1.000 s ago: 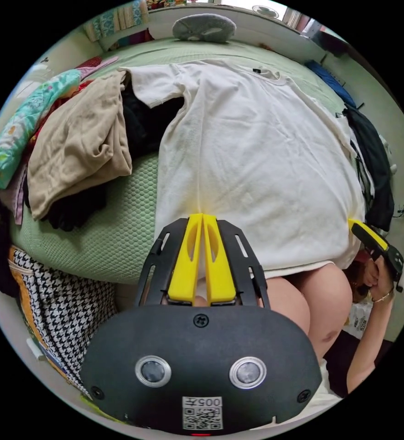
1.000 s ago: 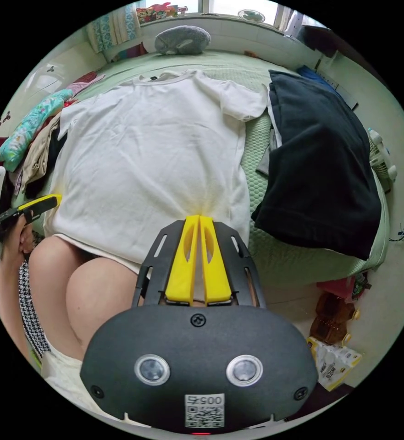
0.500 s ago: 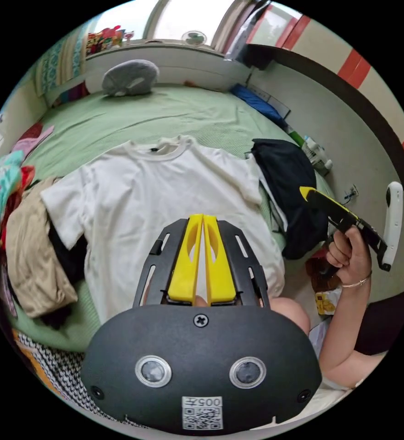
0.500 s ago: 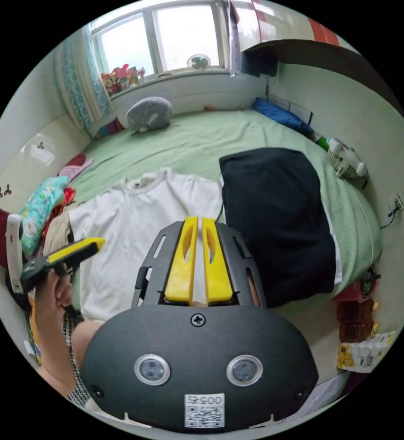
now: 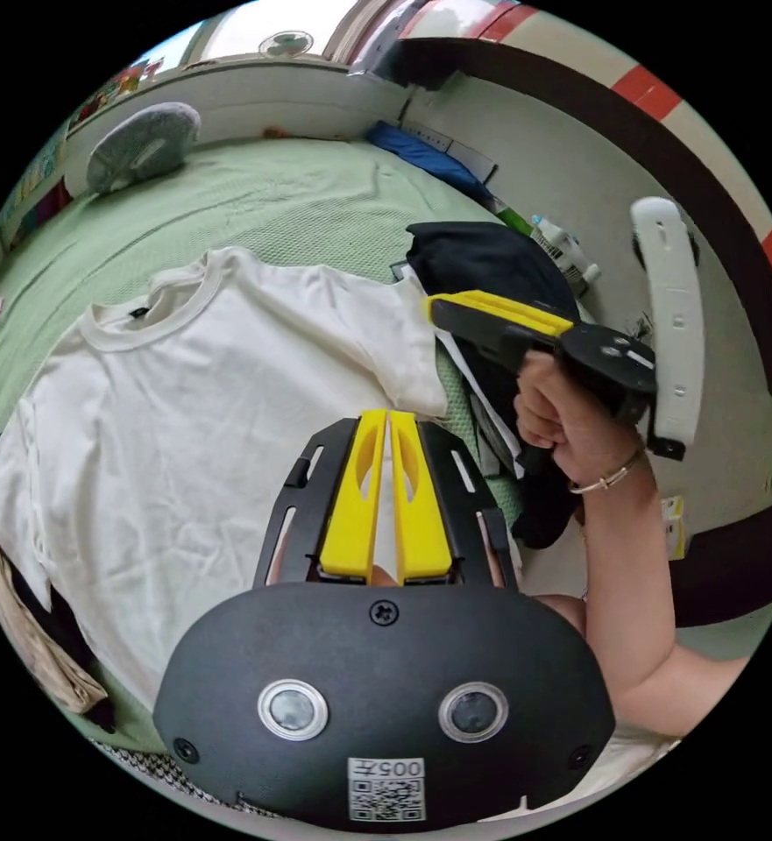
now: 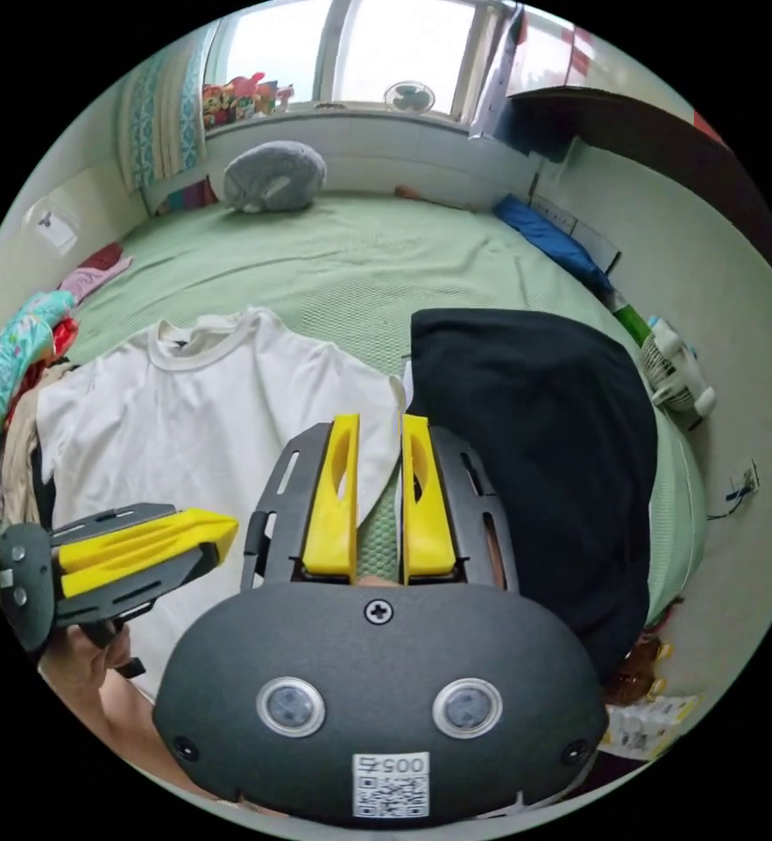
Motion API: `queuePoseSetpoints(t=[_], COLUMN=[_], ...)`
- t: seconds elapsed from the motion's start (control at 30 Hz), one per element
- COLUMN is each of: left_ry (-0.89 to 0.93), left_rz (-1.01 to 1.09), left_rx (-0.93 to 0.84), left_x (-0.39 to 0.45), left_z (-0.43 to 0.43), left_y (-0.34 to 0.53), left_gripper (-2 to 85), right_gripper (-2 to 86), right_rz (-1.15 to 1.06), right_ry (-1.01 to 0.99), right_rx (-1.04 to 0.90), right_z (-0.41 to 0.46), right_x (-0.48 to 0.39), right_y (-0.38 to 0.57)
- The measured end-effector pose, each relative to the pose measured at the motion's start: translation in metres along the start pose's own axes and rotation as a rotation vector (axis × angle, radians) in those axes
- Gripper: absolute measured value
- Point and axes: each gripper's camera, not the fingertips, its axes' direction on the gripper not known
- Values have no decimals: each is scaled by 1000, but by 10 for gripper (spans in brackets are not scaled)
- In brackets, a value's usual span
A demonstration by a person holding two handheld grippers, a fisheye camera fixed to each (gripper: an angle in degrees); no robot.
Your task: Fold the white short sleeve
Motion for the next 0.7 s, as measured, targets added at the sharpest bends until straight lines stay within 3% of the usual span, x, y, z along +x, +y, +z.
queuePoseSetpoints(t=[0.43,0.7], left_ry=[86,52], left_rz=[82,78], left_rx=[-24,-65], left_x=[21,16], left_z=[45,69], left_y=[-55,-79], left_gripper=[58,58], right_gripper=[34,-14], right_rz=[-18,89], right_ry=[111,103], right_rx=[-35,-20], right_z=[42,40], right_x=[-34,-35], right_y=[-49,-62])
